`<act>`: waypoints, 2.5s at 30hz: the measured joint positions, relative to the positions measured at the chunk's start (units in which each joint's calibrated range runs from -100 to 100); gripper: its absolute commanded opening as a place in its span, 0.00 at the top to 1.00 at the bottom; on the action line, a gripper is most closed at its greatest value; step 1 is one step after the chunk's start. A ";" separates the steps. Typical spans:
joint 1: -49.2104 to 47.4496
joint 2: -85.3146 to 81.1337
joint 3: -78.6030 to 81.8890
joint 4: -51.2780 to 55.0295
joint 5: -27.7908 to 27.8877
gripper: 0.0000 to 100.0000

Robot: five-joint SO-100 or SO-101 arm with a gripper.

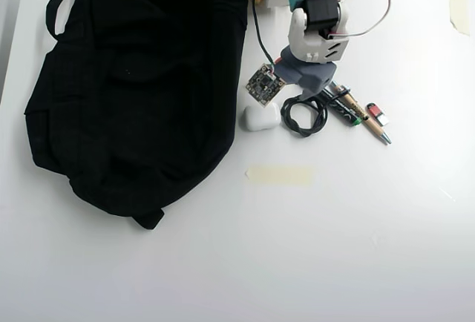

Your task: Put the usbc cable into the black bag

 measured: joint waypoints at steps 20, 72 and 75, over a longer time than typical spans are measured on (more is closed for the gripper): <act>-2.57 7.01 0.00 -8.95 -2.39 0.67; -9.47 19.60 -2.82 -17.64 -2.34 0.98; -9.03 19.60 -3.67 -17.30 -1.17 0.98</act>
